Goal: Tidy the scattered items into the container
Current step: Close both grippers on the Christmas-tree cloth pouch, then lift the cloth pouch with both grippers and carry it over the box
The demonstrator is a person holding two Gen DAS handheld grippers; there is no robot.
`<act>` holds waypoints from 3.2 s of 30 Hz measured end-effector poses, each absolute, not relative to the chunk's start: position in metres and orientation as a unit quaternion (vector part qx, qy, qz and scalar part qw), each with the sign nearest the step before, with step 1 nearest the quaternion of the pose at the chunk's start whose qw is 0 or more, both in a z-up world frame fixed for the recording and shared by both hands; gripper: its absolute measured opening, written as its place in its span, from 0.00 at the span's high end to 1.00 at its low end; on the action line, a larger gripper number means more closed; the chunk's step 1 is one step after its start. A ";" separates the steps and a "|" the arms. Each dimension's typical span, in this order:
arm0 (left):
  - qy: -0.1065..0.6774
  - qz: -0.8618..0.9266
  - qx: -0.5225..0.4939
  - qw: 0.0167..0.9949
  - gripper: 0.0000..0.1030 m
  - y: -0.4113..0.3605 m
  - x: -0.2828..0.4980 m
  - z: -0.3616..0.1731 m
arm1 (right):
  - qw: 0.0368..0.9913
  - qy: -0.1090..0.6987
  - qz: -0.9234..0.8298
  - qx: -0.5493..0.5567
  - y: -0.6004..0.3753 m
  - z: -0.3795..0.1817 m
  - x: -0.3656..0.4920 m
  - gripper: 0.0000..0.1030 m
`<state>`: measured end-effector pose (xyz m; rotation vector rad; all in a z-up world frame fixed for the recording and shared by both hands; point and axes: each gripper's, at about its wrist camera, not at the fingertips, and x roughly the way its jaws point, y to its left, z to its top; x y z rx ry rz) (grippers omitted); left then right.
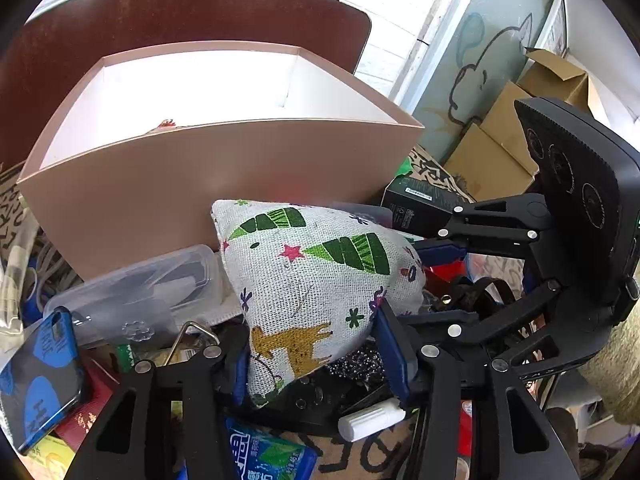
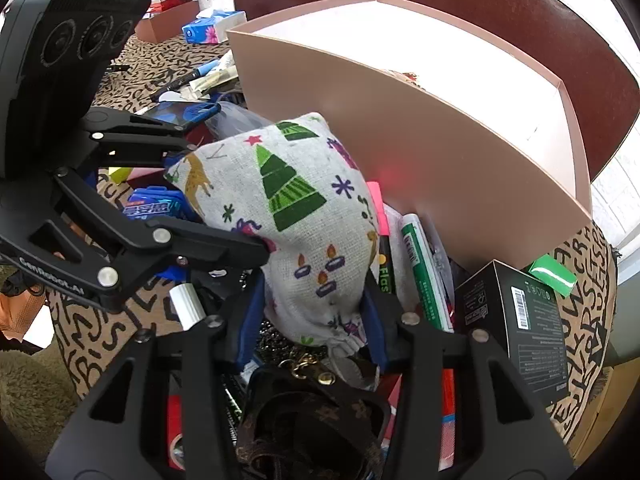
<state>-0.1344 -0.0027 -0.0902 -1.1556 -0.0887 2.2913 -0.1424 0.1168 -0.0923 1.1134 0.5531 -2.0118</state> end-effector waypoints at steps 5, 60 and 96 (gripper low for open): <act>-0.036 0.866 -0.416 0.275 0.51 -0.005 -0.125 -0.082 | 0.375 0.211 -0.794 0.430 0.114 -0.090 -0.139 0.56; -0.046 0.941 -0.251 0.224 0.51 -0.028 -0.131 0.098 | 0.362 0.213 -0.856 0.302 0.090 0.105 -0.146 0.58; -0.112 0.893 -0.390 0.194 0.51 -0.007 -0.299 -0.027 | 0.331 0.182 -0.827 0.417 0.093 -0.006 -0.327 0.59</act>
